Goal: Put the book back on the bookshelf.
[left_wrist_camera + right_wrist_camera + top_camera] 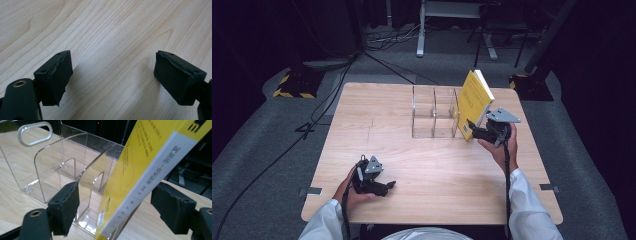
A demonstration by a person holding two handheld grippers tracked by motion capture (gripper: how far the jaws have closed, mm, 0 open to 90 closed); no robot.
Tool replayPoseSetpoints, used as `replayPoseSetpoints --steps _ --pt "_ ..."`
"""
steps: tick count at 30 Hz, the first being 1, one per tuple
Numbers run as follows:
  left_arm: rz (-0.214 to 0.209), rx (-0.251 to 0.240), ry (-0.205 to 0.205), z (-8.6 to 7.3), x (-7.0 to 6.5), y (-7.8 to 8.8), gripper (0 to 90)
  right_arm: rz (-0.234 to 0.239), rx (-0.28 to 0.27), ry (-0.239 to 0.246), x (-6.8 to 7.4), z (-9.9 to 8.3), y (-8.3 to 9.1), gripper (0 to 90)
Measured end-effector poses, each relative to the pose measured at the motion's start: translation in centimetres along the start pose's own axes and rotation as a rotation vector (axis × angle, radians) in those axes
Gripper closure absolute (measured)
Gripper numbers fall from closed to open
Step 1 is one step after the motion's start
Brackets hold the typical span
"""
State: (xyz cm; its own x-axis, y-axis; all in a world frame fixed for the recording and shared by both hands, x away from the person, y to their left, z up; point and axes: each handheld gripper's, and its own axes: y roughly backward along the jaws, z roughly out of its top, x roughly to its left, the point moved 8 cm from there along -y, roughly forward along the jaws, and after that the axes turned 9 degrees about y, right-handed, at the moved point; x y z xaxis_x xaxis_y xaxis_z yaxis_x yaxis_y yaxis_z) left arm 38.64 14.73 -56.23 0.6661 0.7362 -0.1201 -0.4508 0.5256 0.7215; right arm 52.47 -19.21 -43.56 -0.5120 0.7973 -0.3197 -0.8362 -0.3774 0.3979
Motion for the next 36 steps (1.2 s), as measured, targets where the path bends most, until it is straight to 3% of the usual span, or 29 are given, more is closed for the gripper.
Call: replayPoseSetpoints --steps 21,36 --pt "-0.005 0.001 0.004 0.0 -0.1 0.0 15.9 0.058 0.004 0.048 0.4 -1.0 2.8 23.8" --pt "-0.005 0.001 0.004 0.0 -0.1 0.0 15.9 0.104 0.032 0.139 1.6 -2.4 5.0 24.0"
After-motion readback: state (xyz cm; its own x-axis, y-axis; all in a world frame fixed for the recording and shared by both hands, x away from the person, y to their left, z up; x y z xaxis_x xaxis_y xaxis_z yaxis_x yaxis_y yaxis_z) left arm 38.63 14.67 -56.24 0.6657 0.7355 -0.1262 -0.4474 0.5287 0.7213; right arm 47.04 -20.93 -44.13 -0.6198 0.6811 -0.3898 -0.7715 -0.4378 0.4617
